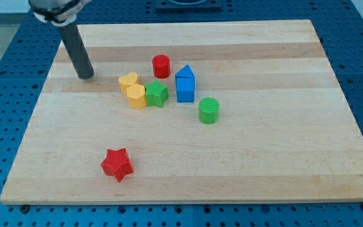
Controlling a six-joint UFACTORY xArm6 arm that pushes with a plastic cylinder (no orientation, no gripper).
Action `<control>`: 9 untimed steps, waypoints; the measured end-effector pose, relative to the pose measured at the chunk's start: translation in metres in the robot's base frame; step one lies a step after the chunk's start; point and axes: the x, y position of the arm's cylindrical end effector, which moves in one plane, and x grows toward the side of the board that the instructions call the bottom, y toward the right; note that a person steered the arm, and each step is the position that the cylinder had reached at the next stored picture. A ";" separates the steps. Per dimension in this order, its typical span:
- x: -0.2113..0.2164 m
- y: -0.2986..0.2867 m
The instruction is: Move the yellow heart above the yellow hexagon
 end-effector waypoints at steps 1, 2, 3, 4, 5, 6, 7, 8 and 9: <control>0.026 0.010; 0.042 0.022; 0.058 0.037; 0.061 0.057; 0.061 0.061; 0.061 0.064; 0.061 0.066; 0.060 0.066; 0.056 0.066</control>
